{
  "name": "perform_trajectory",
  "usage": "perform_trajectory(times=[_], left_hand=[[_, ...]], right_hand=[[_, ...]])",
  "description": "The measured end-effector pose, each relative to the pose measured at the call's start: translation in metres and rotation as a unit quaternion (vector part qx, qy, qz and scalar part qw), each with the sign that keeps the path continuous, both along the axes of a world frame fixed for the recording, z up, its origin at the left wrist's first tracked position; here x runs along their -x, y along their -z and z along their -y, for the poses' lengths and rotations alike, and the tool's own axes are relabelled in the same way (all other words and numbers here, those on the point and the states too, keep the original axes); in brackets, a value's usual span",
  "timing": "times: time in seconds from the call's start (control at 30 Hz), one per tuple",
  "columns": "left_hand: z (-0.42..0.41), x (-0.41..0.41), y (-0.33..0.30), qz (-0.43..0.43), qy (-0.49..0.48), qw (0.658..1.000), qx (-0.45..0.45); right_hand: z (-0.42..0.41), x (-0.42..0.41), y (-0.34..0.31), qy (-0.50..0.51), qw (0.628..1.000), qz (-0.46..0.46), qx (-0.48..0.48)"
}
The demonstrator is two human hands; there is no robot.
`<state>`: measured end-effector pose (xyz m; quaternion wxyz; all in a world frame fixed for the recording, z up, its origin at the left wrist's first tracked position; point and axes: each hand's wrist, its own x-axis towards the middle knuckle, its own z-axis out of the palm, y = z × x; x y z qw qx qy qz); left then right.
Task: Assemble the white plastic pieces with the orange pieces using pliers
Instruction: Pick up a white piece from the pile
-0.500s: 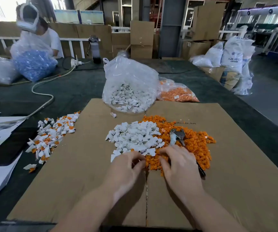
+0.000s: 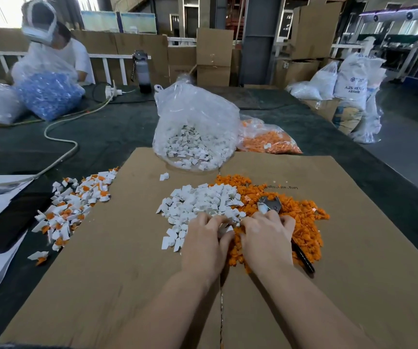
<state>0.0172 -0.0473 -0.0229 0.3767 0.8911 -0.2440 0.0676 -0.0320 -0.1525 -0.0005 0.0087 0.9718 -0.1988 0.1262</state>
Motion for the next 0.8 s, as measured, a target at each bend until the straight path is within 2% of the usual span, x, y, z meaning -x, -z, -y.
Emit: perform_trajectory(times=[0.1,0.4,0.6,0.67,0.8], left_hand=[[0.003,-0.001,0.001,0.017,0.0,1.0,-0.021],[-0.004,-0.008,0.008,0.042,0.017,0.999,0.009],[-0.003,-0.009,0.011,0.076,0.03,0.996,-0.023],[-0.002,-0.01,0.012,0.079,0.034,0.995,-0.042],[-0.003,-0.011,0.01,0.068,0.046,0.996,-0.025]], right_hand=[[0.003,0.0,0.0,0.001,1.0,0.0,0.003],[0.018,-0.001,0.003,0.011,0.999,0.033,-0.008],[0.008,-0.001,0.007,-0.036,0.991,0.093,-0.084],[0.002,0.0,0.009,-0.058,0.989,0.085,-0.109],[-0.006,0.003,0.011,-0.084,0.984,0.082,-0.132]])
